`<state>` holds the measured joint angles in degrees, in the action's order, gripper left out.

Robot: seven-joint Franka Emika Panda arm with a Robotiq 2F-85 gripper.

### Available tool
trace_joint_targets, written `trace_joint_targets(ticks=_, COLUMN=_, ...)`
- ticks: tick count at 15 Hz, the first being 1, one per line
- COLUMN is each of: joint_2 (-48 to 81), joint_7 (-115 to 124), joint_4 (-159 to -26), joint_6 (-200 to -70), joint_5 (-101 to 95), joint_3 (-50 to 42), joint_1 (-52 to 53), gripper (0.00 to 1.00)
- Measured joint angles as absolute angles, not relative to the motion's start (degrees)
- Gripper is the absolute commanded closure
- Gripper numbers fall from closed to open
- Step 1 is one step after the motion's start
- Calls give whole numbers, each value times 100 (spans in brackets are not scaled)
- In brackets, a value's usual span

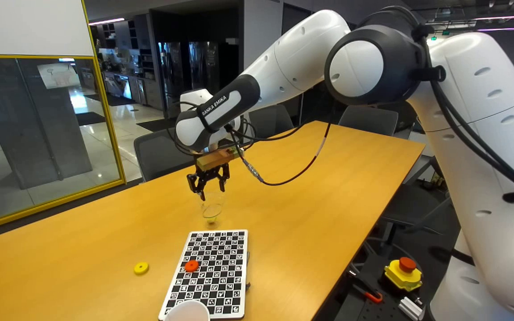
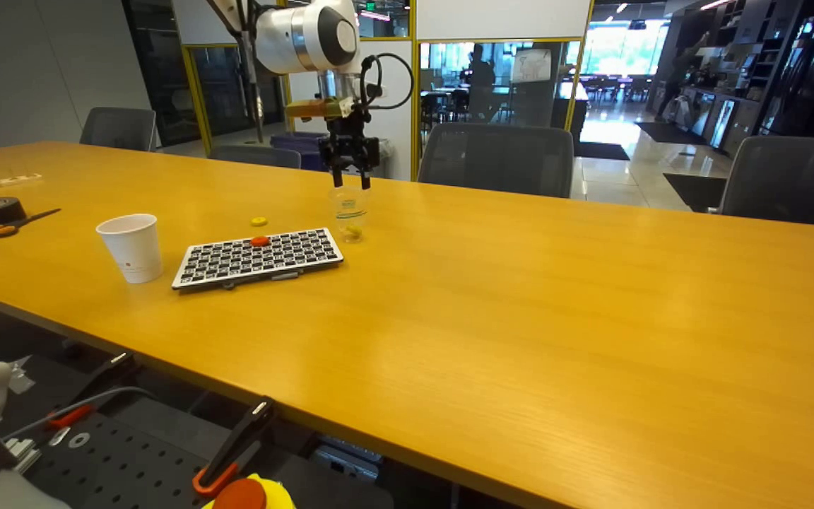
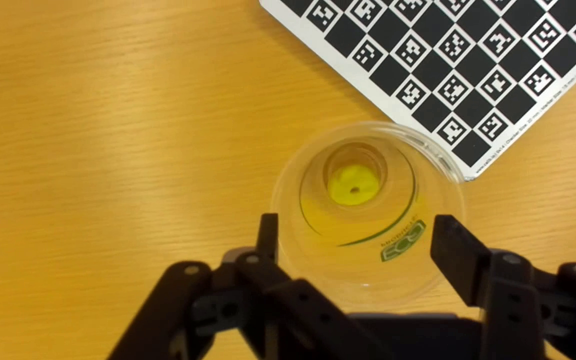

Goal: Pick up the orange and yellow objects from the table and put them in the two cups on the table

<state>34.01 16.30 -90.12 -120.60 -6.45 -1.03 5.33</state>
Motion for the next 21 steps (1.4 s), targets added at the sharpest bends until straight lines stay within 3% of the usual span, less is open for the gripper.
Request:
trace_joint_targets(ticks=9, joint_2=3075, joint_7=1310, joint_4=-9159, joint_6=-11942, joint_5=-550, joint_3=212, joint_1=733, gripper=0)
trace_joint_targets(ticks=21, joint_2=2737, joint_7=2098, joint_4=-10723, joint_6=-12725, joint_5=343, joint_3=662, joint_1=1312, gripper=0)
